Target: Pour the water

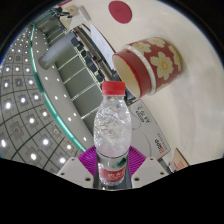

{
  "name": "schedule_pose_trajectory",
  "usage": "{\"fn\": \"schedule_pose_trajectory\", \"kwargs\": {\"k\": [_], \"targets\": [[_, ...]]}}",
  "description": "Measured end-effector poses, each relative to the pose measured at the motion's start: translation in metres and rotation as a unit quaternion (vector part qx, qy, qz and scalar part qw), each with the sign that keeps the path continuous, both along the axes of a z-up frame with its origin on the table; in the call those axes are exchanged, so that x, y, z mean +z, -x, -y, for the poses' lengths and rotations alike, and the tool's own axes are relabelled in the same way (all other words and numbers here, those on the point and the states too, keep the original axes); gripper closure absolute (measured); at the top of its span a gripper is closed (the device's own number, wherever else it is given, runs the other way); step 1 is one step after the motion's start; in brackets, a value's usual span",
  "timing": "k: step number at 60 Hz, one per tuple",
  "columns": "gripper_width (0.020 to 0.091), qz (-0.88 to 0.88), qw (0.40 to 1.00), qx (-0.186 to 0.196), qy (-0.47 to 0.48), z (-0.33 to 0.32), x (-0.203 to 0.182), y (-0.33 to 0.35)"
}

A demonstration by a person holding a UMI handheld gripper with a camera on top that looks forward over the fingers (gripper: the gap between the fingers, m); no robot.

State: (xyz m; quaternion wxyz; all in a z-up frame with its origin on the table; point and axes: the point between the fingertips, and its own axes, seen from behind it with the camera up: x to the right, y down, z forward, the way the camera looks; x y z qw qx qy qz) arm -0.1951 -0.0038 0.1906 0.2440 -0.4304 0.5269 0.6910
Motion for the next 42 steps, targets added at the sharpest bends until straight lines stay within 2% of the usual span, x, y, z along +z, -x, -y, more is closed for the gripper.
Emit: {"fn": "schedule_pose_trajectory", "kwargs": {"k": [12,23,31,42], "targets": [[0.0729,0.045,0.998,0.038,0.001,0.005,0.008,0.006],[0.0730,0.284,0.954,0.069,-0.061,0.009,0.029,-0.020],[0.0728,0.473,0.873,0.044,-0.112,-0.007,0.050,-0.078],[0.0727,0.701,0.701,-0.004,-0.128,-0.024,0.063,-0.171]]}}
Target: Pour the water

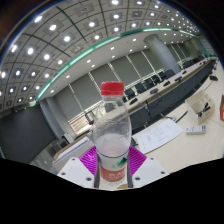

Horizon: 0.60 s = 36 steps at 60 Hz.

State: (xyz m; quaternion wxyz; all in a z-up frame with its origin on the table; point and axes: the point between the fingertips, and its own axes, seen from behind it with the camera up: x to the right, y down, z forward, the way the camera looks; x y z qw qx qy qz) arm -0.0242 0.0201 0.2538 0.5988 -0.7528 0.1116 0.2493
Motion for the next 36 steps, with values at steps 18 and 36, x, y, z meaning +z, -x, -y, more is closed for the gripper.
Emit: {"fn": "schedule_pose_trajectory", "kwargs": {"k": [18,36], "targets": [[0.0728,0.245,0.968,-0.052,0.020,-0.015,-0.099,-0.103],[0.0723,0.273,0.959,-0.049,0.050,-0.012,-0.179,-0.114]]}}
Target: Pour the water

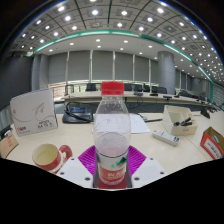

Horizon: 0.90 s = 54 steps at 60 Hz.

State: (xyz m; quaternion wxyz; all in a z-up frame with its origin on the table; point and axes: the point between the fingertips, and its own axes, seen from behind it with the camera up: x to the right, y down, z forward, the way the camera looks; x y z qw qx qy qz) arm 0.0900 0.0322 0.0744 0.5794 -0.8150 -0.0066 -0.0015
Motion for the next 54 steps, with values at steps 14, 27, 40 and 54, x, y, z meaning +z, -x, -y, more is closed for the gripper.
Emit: {"fn": "schedule_pose_trajectory", "kwargs": {"k": [14,27,40,54], "targets": [[0.0451,-0.008,0.999,-0.020,0.027,0.007,-0.003,-0.004],[0.0246,0.003,0.997,-0.045,0.058,0.039,0.028,-0.006],[0.0243,0.014,0.990,-0.086,0.113,0.128,0.076,0.016],[0.0244,0.020,0.991,-0.051,0.122,0.248,0.126,0.092]]}}
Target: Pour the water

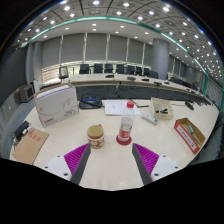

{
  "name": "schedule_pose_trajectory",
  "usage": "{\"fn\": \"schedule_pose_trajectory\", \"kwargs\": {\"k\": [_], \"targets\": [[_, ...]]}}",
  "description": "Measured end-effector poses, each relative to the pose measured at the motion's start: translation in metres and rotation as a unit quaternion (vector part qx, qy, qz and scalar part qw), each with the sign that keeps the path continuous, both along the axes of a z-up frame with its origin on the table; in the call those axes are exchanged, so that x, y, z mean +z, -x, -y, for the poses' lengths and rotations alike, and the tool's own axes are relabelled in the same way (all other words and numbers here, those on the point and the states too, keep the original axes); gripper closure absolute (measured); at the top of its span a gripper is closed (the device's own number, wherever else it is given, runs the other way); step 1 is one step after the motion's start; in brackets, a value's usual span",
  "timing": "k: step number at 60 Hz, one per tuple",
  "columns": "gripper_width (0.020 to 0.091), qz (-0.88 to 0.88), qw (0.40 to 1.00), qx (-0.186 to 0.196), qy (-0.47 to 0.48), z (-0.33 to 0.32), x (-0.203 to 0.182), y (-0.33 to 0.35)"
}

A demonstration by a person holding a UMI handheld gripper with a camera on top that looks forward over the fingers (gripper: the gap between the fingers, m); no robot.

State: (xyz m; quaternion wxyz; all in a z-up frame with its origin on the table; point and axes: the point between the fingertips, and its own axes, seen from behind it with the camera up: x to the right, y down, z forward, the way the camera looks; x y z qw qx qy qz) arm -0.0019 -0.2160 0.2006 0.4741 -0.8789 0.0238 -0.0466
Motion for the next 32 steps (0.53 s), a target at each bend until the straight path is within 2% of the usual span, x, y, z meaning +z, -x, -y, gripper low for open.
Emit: {"fn": "schedule_pose_trajectory", "kwargs": {"k": [15,32], "targets": [[0.0244,-0.008,1.000,0.022,0.017,0.079,0.009,0.043],[0.0244,-0.006,1.000,0.021,0.012,0.092,0.017,0.042]]}}
